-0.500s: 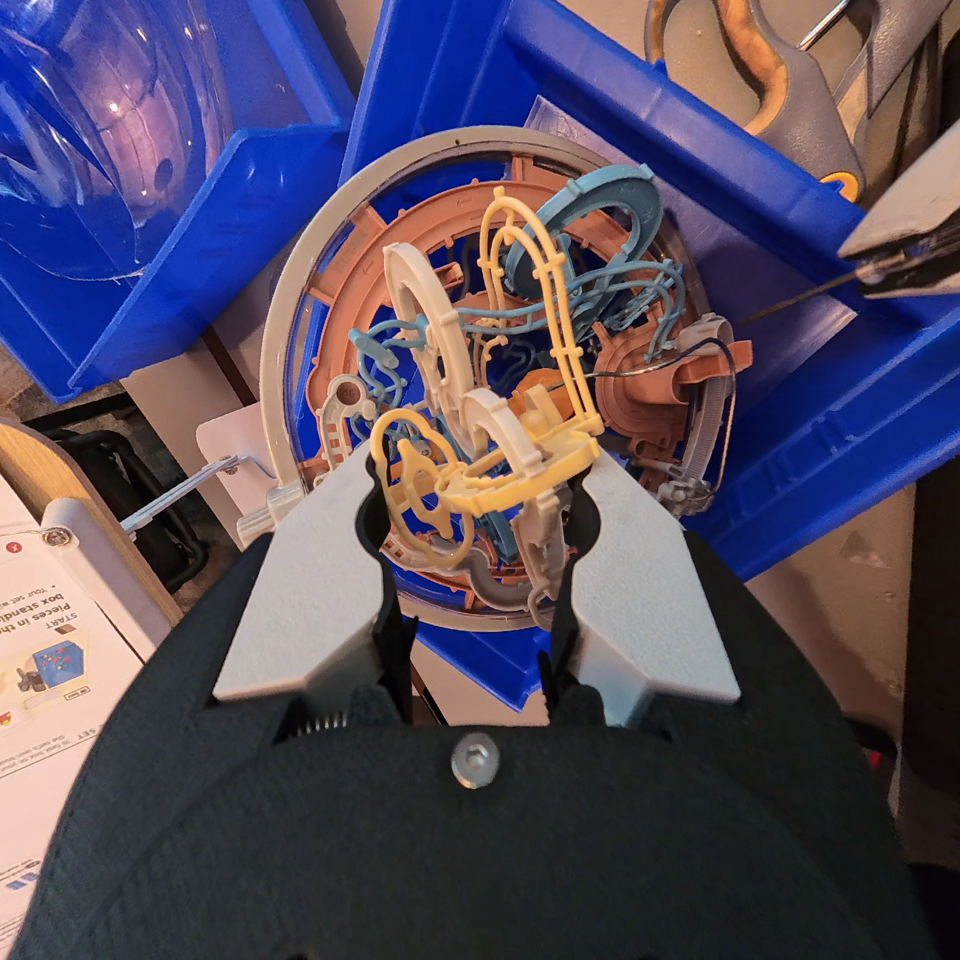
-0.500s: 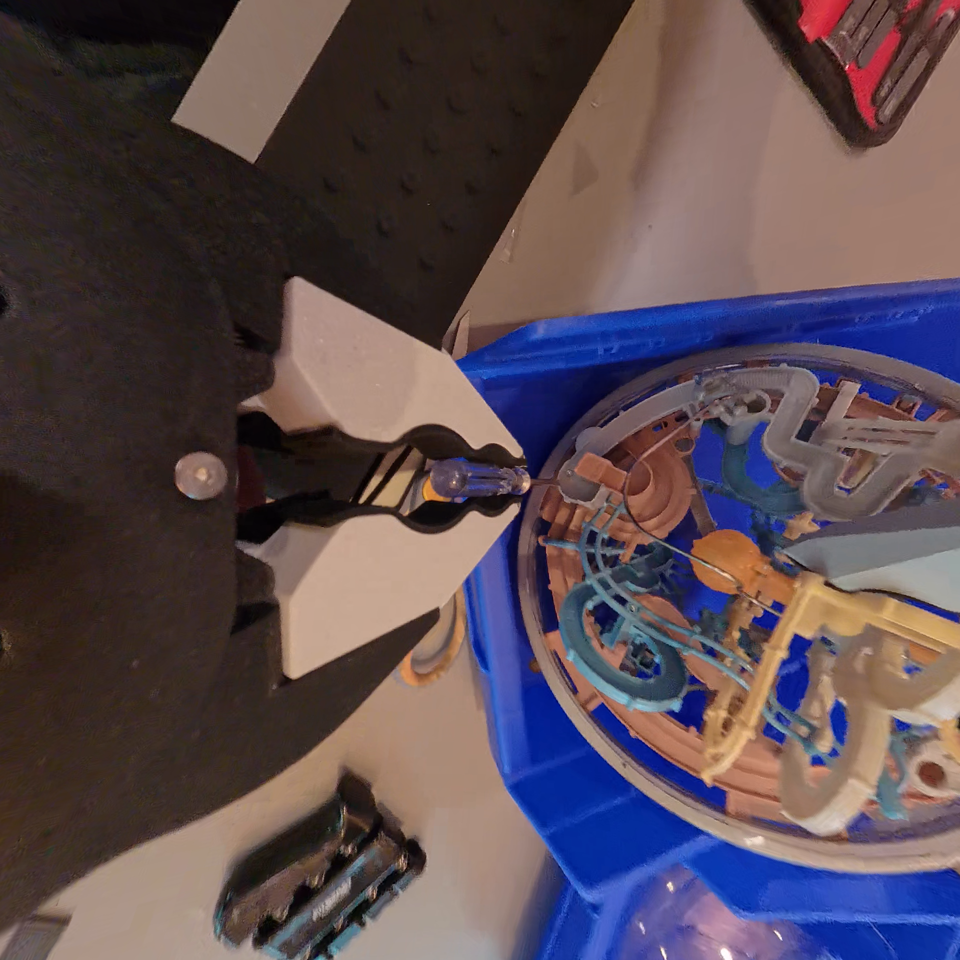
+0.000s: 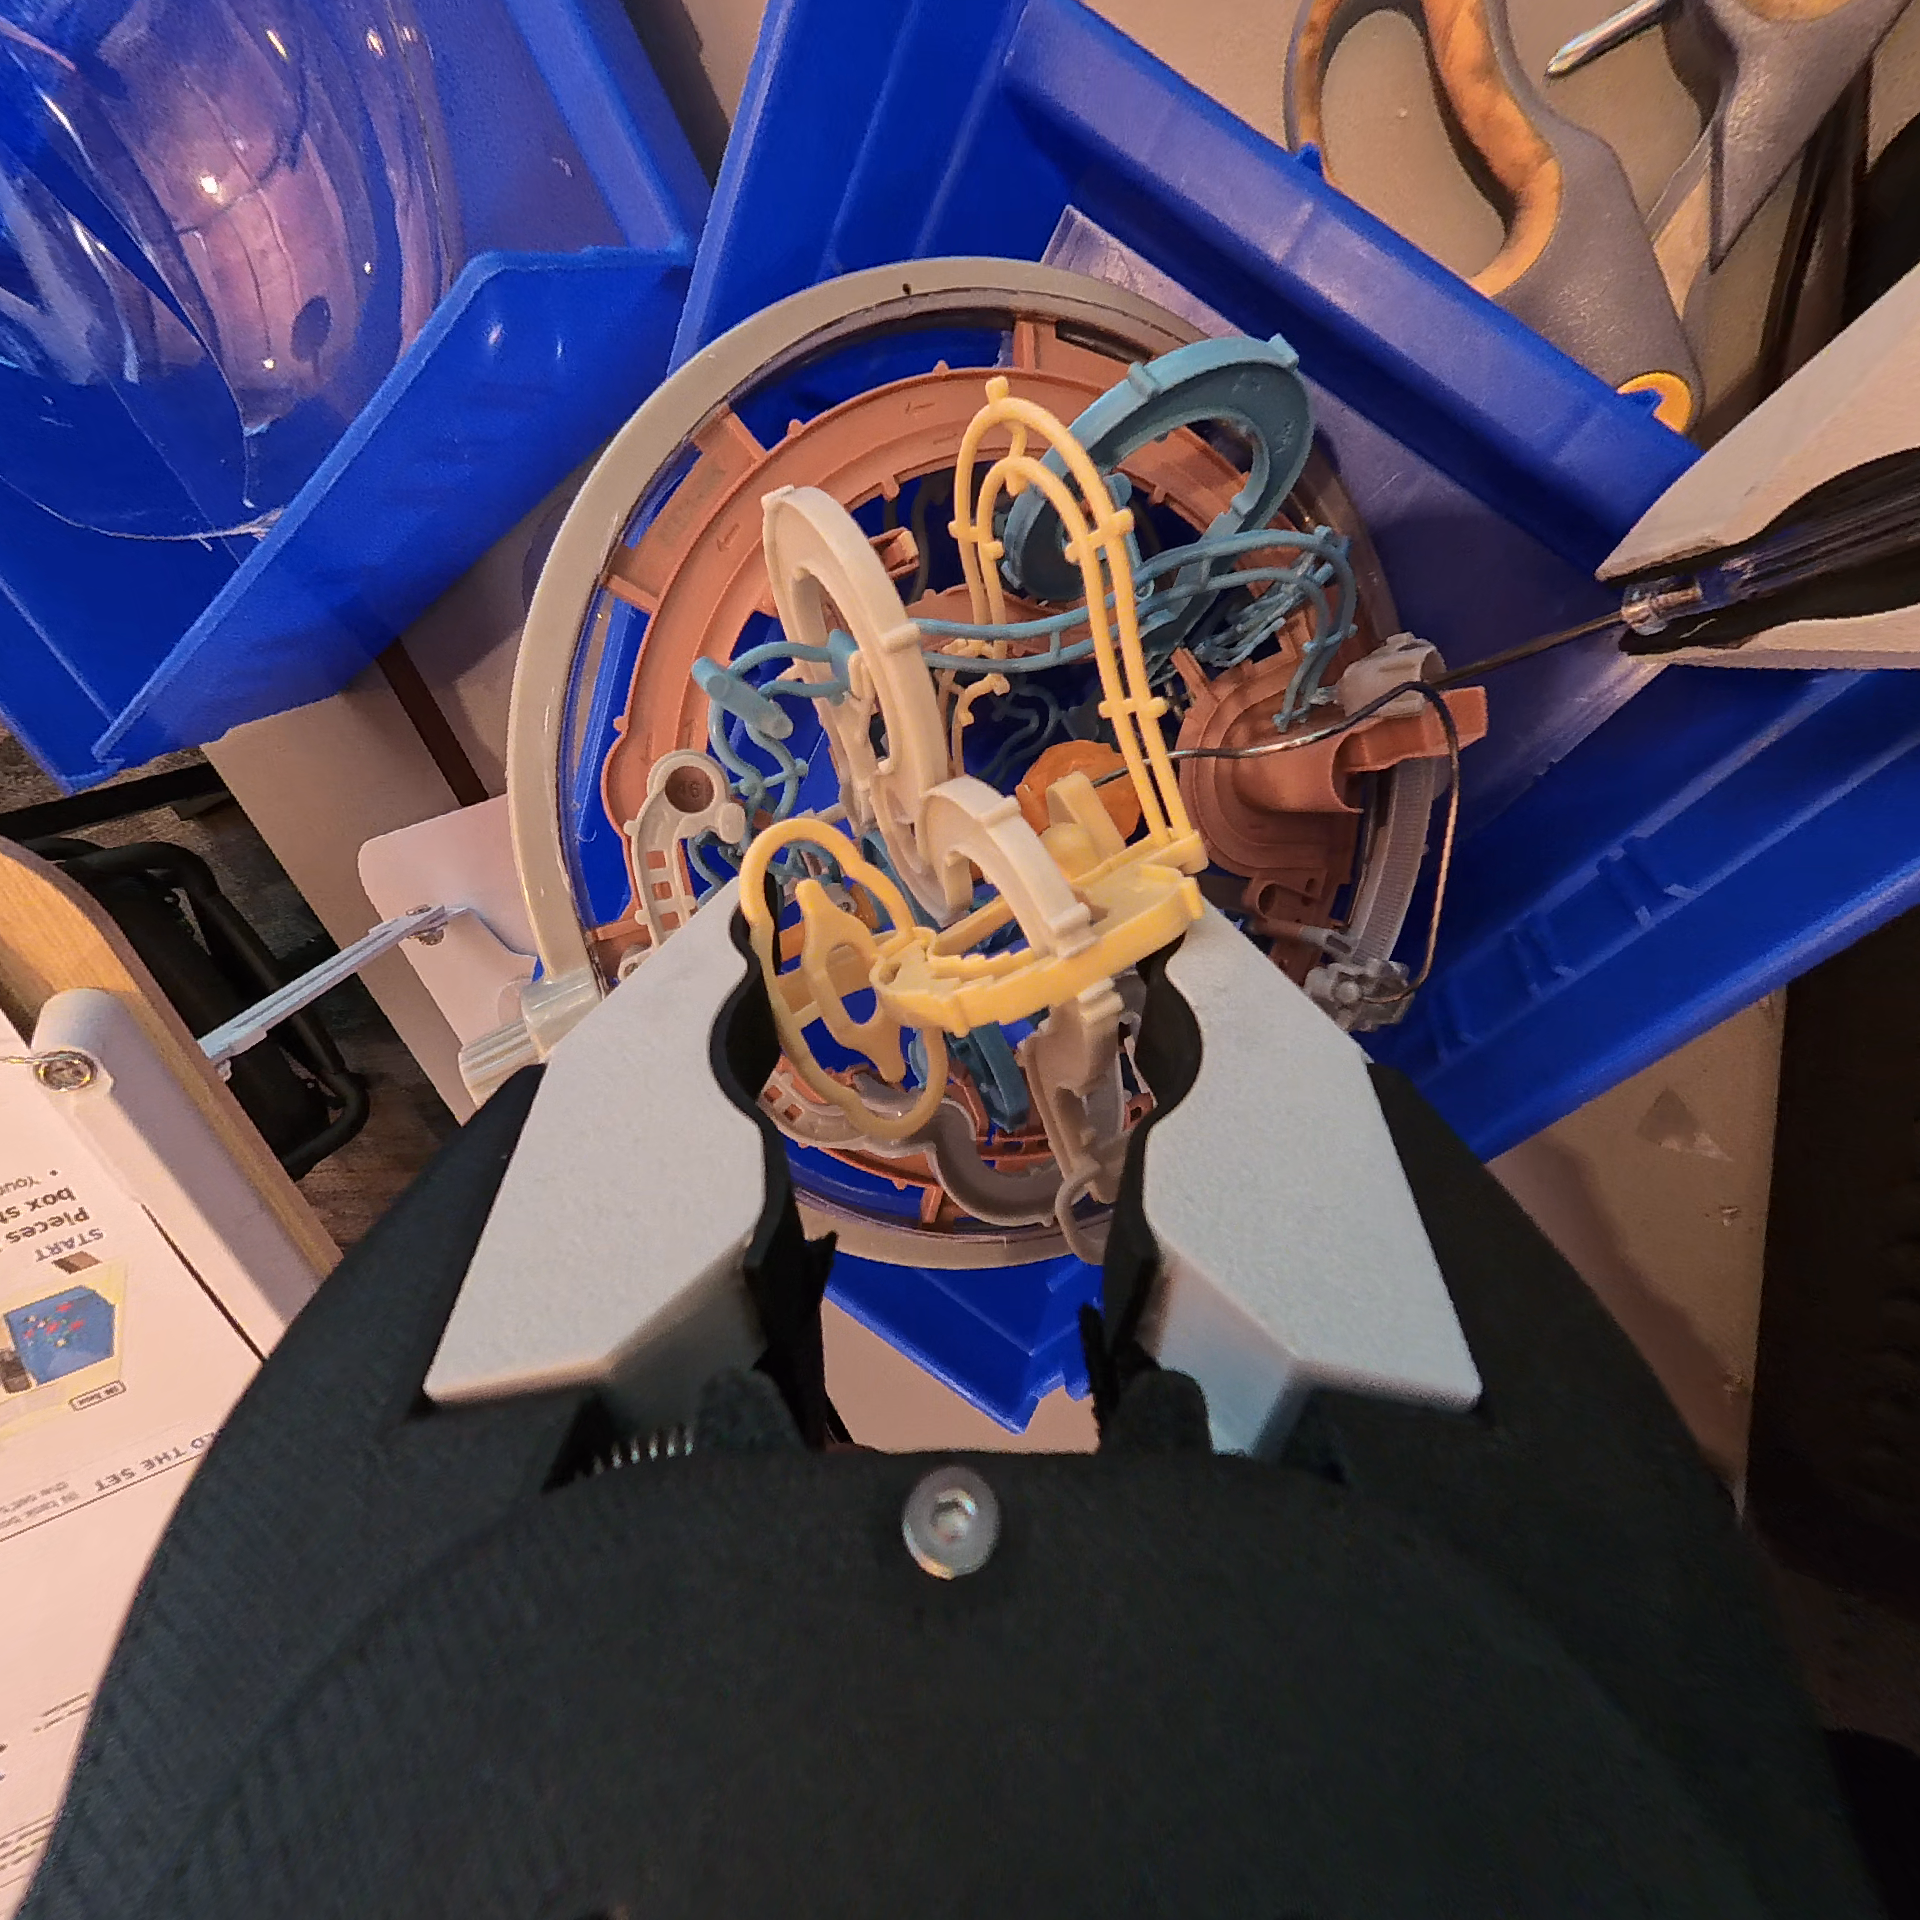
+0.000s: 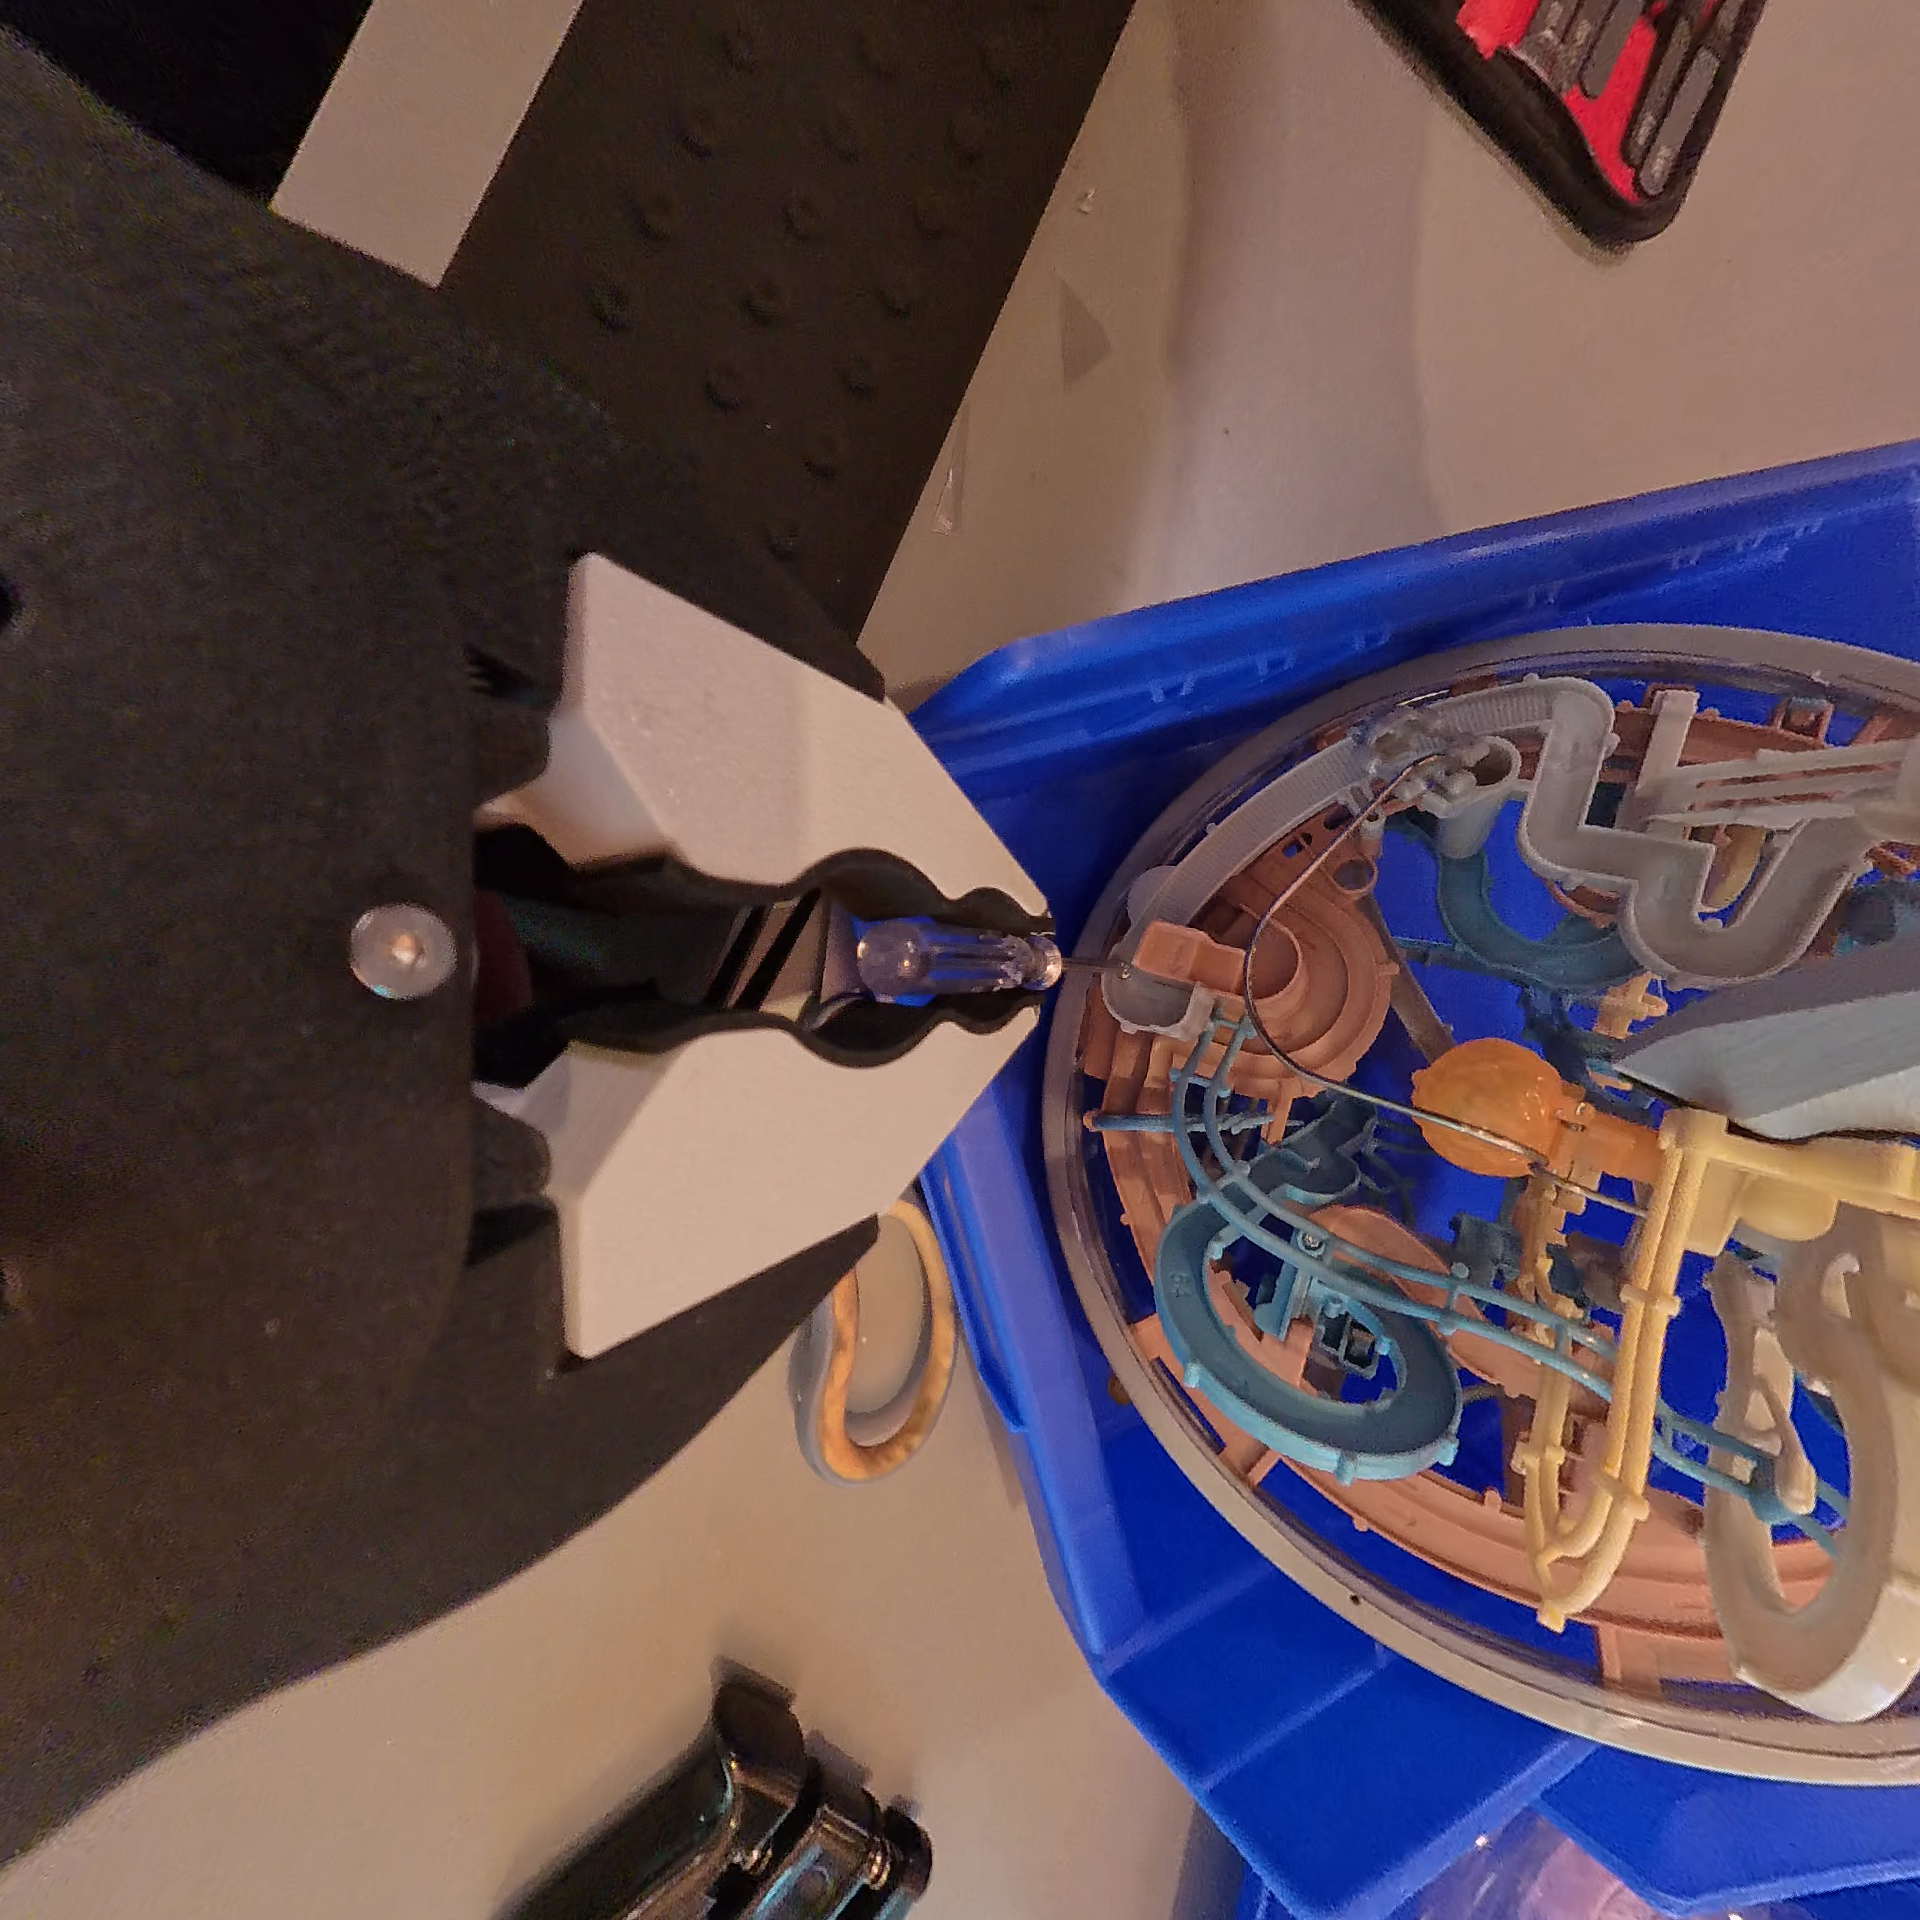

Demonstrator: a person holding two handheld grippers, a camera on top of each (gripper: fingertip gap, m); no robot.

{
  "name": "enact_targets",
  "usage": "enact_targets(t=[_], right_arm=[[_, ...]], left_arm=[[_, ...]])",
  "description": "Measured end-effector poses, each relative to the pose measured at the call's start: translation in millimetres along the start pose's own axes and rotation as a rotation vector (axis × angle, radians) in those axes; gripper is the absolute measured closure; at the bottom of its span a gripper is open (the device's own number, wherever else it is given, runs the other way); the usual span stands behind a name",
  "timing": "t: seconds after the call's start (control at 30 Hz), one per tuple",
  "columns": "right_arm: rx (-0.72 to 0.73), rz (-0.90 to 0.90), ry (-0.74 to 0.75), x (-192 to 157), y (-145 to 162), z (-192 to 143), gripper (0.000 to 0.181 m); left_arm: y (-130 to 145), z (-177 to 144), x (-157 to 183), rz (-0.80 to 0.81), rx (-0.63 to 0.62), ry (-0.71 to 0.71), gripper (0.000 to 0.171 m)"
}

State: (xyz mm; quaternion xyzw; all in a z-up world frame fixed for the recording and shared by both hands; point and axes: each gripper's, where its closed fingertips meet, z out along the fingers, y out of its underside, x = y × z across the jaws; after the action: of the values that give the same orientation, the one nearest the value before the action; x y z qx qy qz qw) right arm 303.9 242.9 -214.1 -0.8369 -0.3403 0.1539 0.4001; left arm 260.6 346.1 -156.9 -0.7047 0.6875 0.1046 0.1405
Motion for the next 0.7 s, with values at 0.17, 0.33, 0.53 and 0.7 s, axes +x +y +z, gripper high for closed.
enact_targets(t=[0.17, 0.33, 0.53, 0.7], right_arm=[[0.033, 0.098, 0.024, 1.4, 0.5, 0.0, 0.174], [0.08, 0.155, 0.041, 1.4, 2.8, -0.6, 0.174], [0.093, 0.168, 0.051, 0.8, 3.0, -0.5, 0.174], [0.088, 0.159, 0.078, 1.5, 3.2, -1.5, 0.174]], left_arm=[[-1.6, 0.5, -0.6, -0.009, 0.013, -0.004, 0.104], [-1.9, 0.7, -1.4, -0.013, 0.023, -0.001, 0.104], [-2.3, 0.9, -1.6, -0.023, 0.037, -0.009, 0.104], [-4.3, 1.2, -1.7, -0.035, 0.058, -0.018, 0.104]])
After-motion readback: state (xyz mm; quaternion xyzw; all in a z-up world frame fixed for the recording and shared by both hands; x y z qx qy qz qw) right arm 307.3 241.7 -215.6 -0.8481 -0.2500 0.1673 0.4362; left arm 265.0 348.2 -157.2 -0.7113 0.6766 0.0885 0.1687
